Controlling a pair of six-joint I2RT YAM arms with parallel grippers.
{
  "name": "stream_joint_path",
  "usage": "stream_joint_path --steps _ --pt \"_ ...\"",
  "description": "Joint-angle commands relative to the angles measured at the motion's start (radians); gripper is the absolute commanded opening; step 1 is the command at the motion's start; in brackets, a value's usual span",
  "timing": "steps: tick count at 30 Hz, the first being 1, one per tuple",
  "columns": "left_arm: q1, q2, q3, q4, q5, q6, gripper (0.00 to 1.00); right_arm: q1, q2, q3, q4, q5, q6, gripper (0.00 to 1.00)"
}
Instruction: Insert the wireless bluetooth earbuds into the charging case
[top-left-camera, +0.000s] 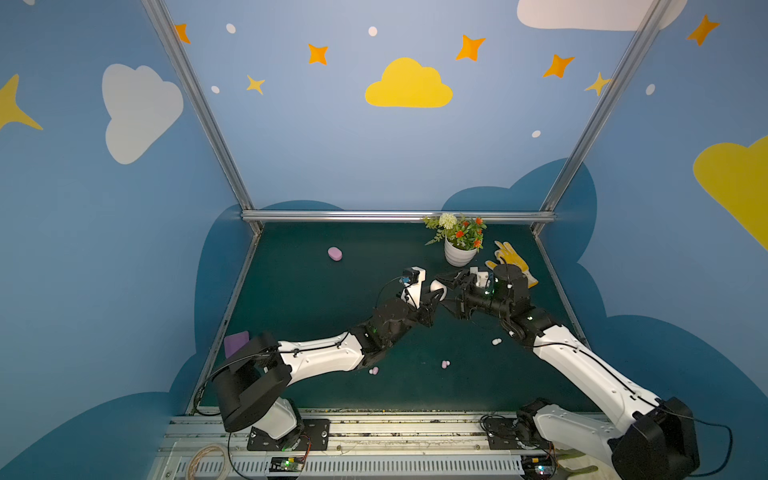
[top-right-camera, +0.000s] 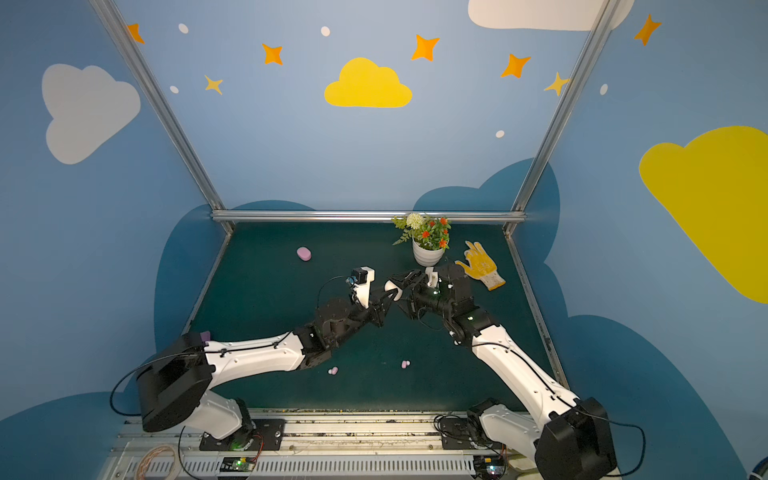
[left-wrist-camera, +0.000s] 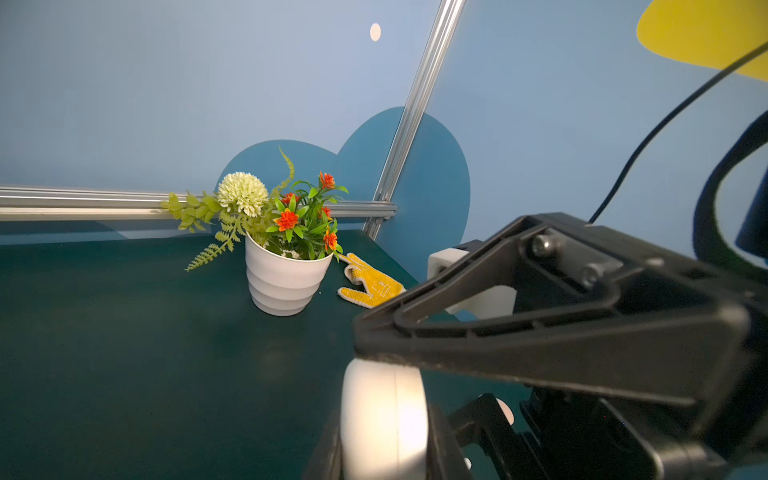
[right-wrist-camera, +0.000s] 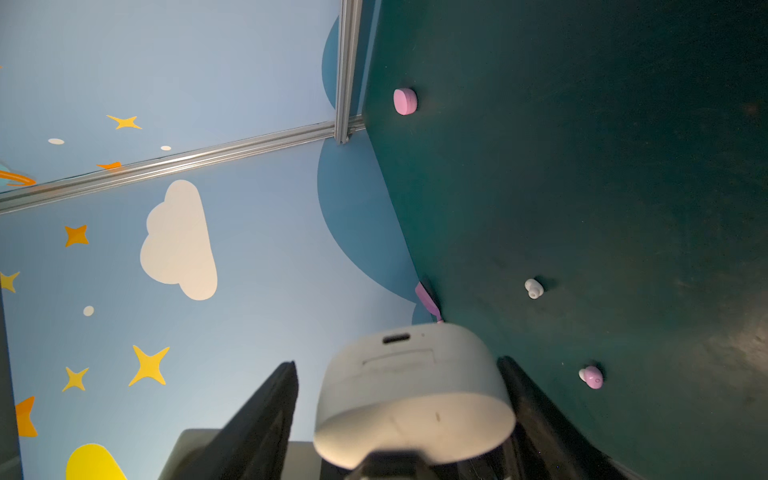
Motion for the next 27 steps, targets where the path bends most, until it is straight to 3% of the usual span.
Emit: stream_joint_path --steps 1,16,27 --pt "-0.004 0.009 0.033 -0.028 0.017 0.014 0.04 0.005 0.004 0.05 -0.041 0.009 -0.051 0.72" --pt "-0.003 0.013 0.049 -0.071 0.014 0.015 0.04 0.004 -0.009 0.07 -0.098 0.04 -0.093 0.68" --pt "-0.003 0.027 0.058 -0.072 0.032 0.0 0.04 0.005 0.002 0.063 -0.078 0.041 -0.096 0.55"
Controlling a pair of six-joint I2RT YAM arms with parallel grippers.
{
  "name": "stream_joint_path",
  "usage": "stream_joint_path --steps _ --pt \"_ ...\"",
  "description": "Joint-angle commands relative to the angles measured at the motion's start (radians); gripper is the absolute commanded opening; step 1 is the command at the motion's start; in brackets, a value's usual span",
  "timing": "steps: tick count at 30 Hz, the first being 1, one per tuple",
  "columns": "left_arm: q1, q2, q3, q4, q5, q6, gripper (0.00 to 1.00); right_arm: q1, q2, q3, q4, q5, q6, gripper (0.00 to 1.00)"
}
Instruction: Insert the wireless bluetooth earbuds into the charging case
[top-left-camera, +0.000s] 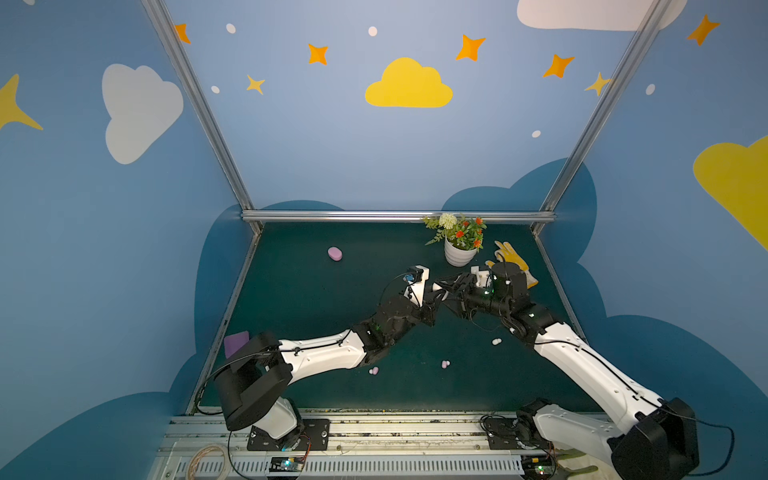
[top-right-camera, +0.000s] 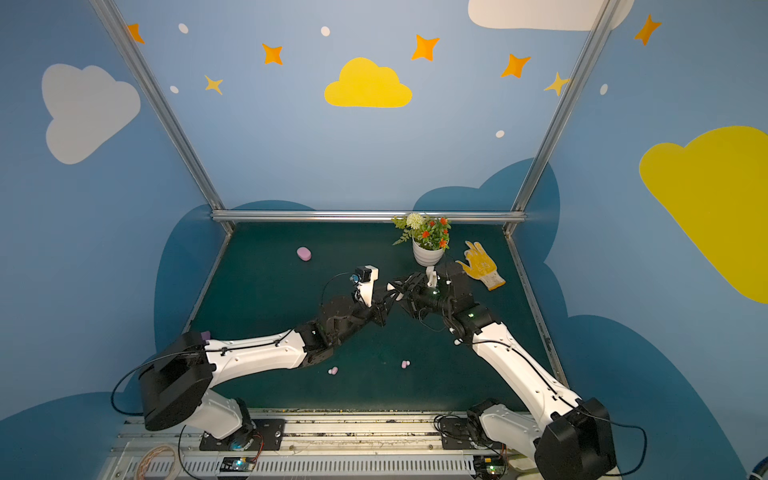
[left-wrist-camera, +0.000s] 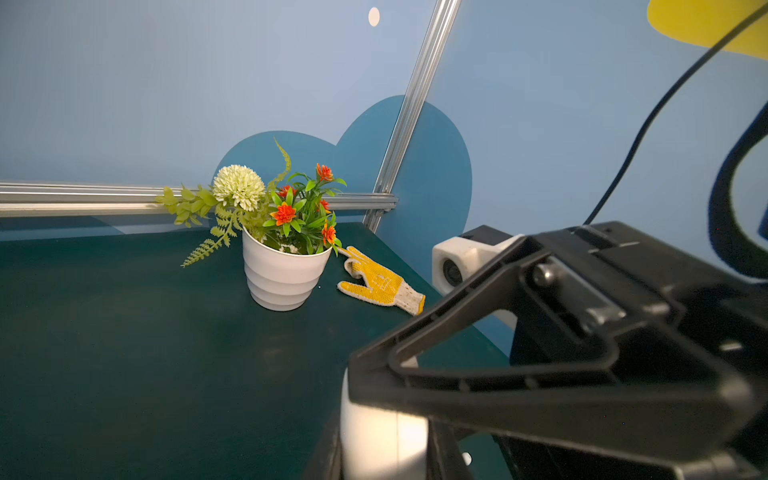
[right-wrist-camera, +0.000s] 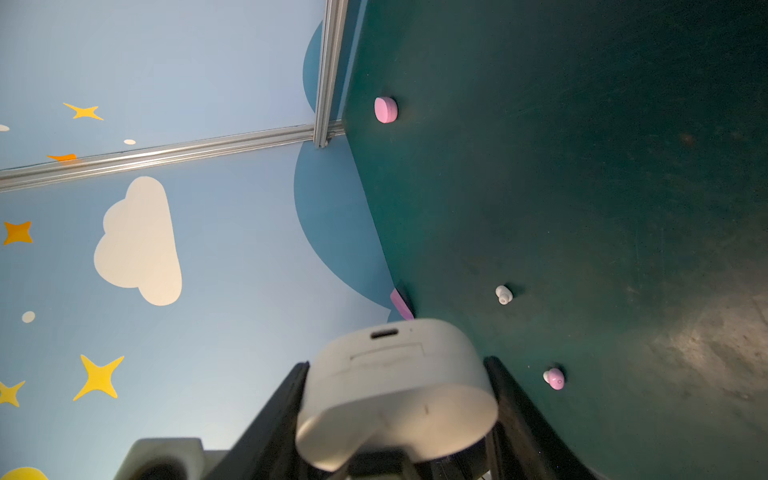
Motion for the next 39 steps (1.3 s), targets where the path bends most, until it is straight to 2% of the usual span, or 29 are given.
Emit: stream_joint_path --steps 1,4,6,11,16,20,23,26,31,34,39 --pt "-0.004 0.02 0.027 -0.019 0.027 -0.001 0.04 0.005 -0.005 0.019 0.025 0.008 -0.01 0.55" --pt "-0.003 0.02 0.03 -0.029 0.027 -0.003 0.04 0.003 -0.014 0.017 0.017 0.017 -0.009 0.53" --pt "-0.003 0.017 0.032 -0.037 0.022 -0.002 0.1 0.004 -0.023 0.014 0.01 0.03 -0.007 0.53" --pt "-0.004 -0.002 0.023 -0.07 -0.001 -0.003 0.56 -0.009 -0.035 0.001 -0.015 0.036 -0.025 0.52" --pt "-0.003 -0.056 -0.017 -0.134 -0.019 -0.008 0.73 -0.041 -0.046 -0.004 -0.072 0.008 -0.072 0.51" --pt "-0.003 -0.147 -0.059 -0.265 -0.034 0.013 0.85 -0.073 -0.048 -0.005 -0.13 -0.038 -0.138 0.51" --pt "0.0 -0.214 -0.067 -0.399 -0.021 0.11 1.0 -0.094 -0.035 0.012 -0.197 -0.095 -0.222 0.5" --pt "0.017 -0.256 -0.034 -0.577 0.063 0.308 1.0 -0.101 -0.01 0.065 -0.324 -0.146 -0.368 0.5" --pt "0.073 -0.269 0.04 -0.79 0.133 0.52 1.0 -0.101 0.054 0.161 -0.532 -0.217 -0.601 0.5" --pt "0.102 -0.275 0.048 -0.808 0.223 0.588 1.0 -0.092 0.099 0.22 -0.65 -0.252 -0.72 0.5" --pt "0.105 -0.264 0.054 -0.794 0.36 0.665 1.0 -0.058 0.14 0.274 -0.769 -0.253 -0.832 0.5"
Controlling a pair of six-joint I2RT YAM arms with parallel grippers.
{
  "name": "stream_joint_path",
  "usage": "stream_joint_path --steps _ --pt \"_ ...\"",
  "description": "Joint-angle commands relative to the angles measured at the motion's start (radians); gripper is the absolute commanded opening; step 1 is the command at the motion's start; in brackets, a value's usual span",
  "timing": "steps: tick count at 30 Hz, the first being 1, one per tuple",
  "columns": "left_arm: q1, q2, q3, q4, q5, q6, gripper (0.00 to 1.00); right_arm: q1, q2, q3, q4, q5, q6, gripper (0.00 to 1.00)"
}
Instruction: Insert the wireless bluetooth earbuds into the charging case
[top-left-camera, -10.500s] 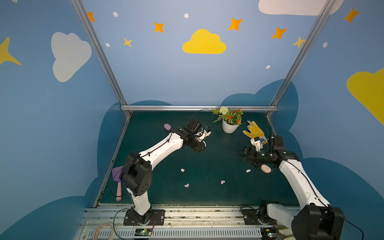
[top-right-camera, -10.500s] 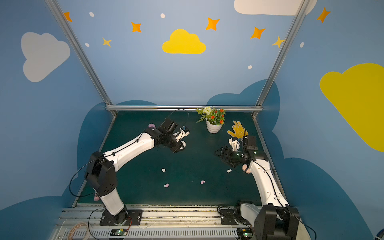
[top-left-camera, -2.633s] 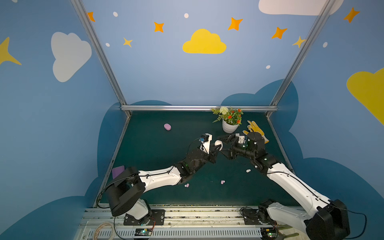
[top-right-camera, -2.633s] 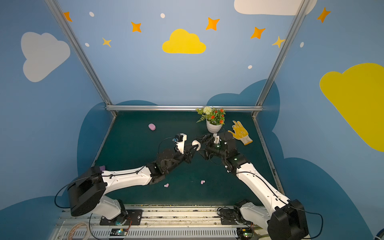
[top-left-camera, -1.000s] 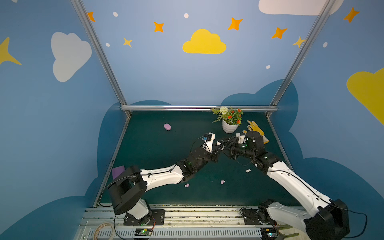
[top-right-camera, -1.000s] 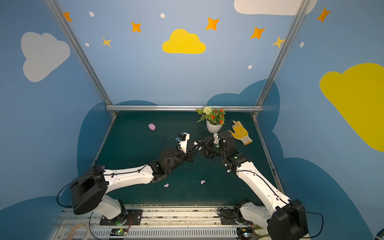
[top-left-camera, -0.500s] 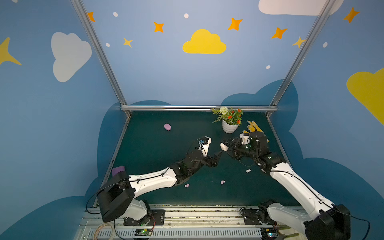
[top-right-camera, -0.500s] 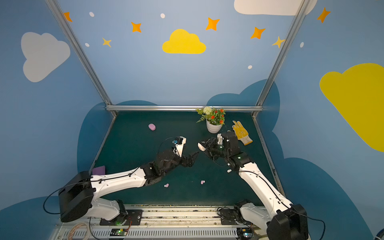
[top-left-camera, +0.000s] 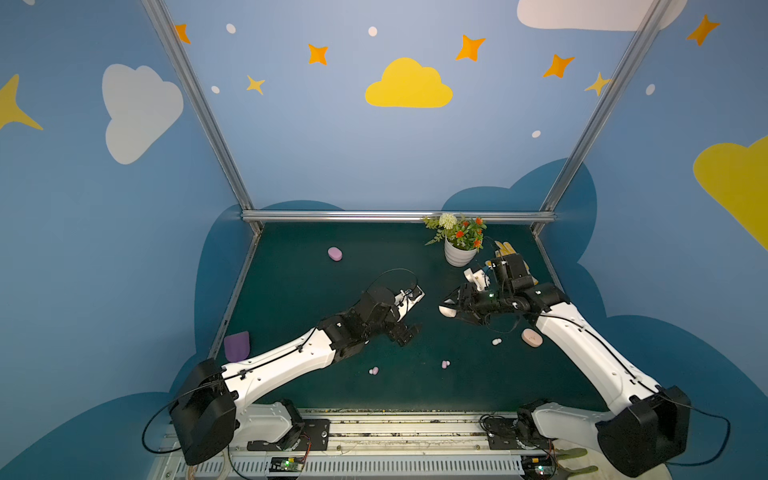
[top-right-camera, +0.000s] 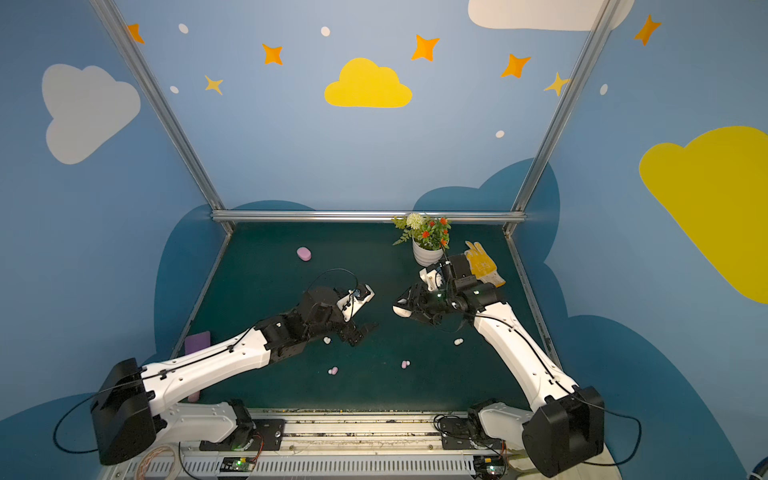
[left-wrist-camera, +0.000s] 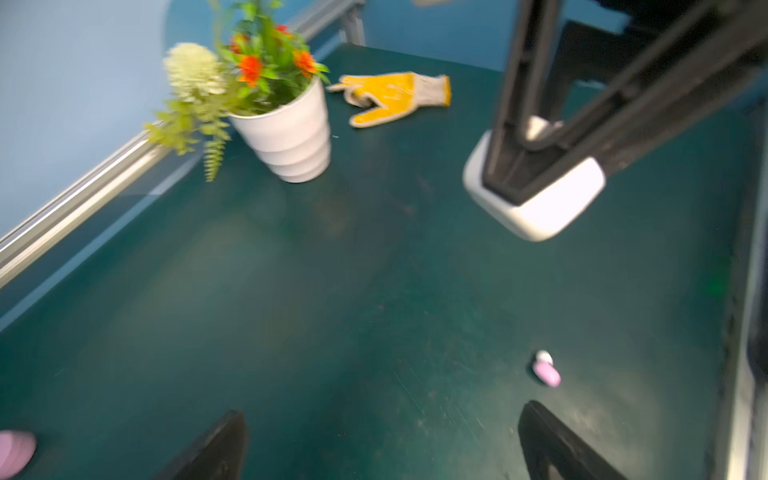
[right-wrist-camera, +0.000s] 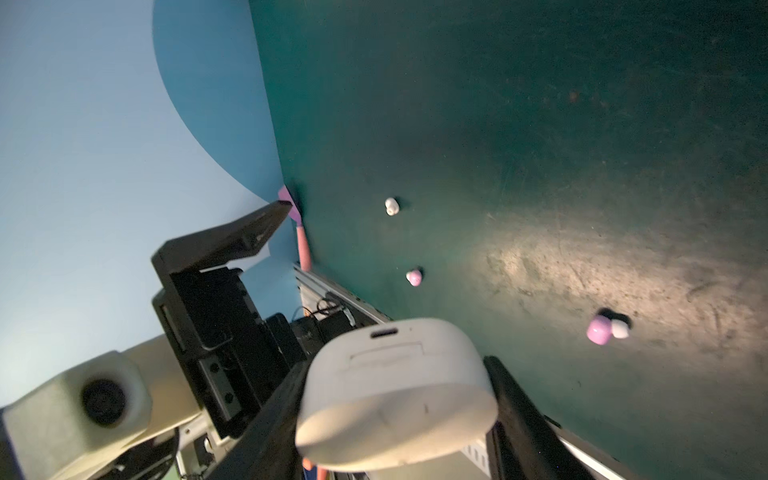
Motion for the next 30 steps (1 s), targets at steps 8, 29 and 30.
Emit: stream_joint_path --steps 8,29,30 --pt "-0.012 0.056 0.061 0.028 0.394 0.129 1.0 0.092 0.053 0.075 -0.171 -0.007 -0.164 0.5" --pt "-0.049 0.11 0.094 0.01 0.431 0.203 0.82 0.153 0.088 0.101 -0.102 -0.058 -0.085 0.5" --pt "-0.051 0.113 0.095 0.01 0.434 0.201 0.81 0.153 0.086 0.097 -0.086 -0.069 -0.071 0.5"
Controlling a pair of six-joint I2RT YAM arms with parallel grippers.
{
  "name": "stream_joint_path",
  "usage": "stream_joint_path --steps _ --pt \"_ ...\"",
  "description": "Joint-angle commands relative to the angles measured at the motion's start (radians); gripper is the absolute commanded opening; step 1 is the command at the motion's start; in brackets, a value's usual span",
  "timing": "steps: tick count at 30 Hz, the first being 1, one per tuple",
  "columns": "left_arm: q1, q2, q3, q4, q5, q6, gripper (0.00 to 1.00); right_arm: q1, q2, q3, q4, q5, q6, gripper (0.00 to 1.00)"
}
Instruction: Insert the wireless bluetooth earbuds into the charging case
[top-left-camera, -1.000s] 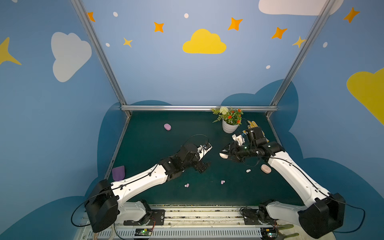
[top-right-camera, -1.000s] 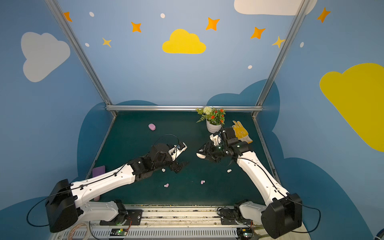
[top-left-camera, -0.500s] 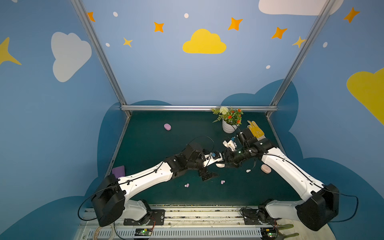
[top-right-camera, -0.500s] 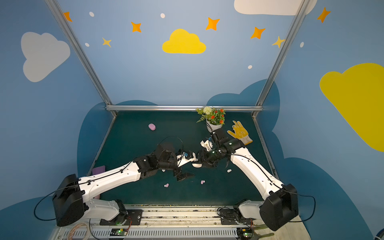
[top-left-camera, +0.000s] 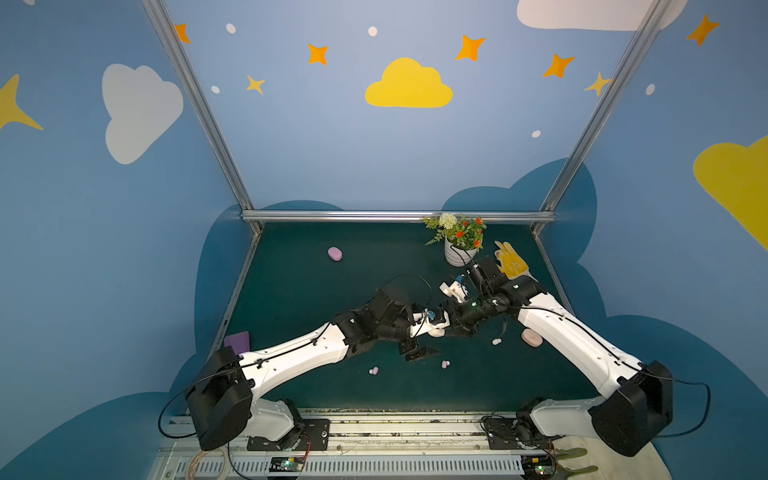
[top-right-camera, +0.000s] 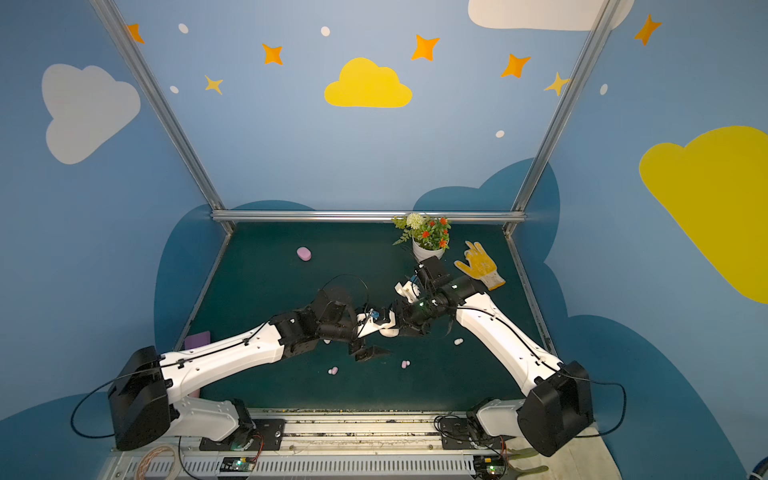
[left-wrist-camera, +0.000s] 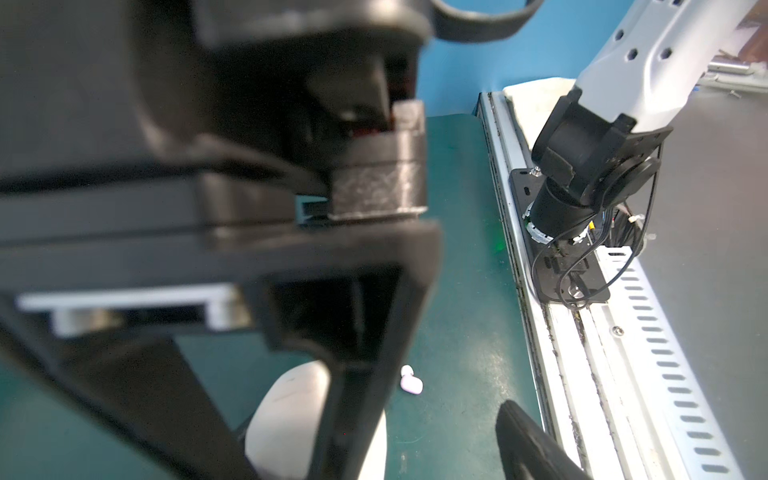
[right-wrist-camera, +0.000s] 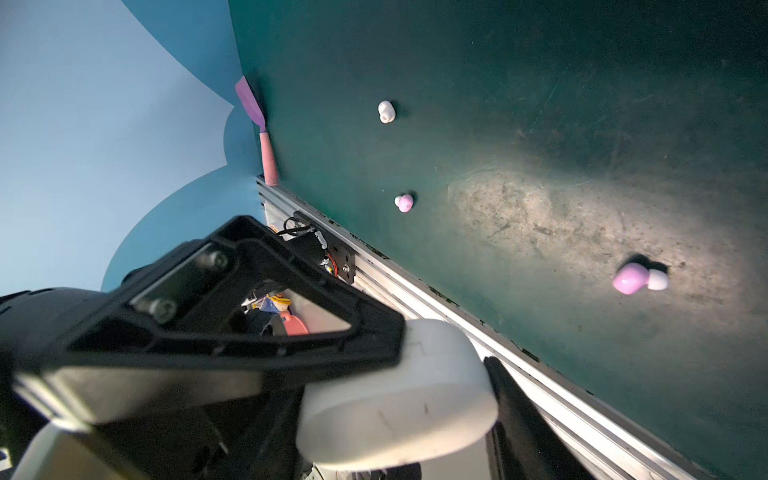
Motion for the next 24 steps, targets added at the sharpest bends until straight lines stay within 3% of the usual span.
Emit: stream_joint_path --steps 1,5,16,24 --pt "-0.007 0.016 0.018 -0.003 0.033 0.009 0.81 0.003 0.0 0.032 0.048 -0.044 0.036 0.5" --pt "-0.007 0.033 0.018 -0.006 0.035 0.01 0.8 0.002 -0.006 0.033 0.077 -0.068 0.064 0.5" --pt "-0.009 0.031 0.028 -0.045 0.023 0.029 0.62 -0.006 -0.017 0.037 0.051 -0.065 0.052 0.5" --pt "-0.017 0.046 0.058 -0.13 0.02 0.062 0.64 -0.016 -0.018 0.048 0.022 -0.072 0.03 0.49"
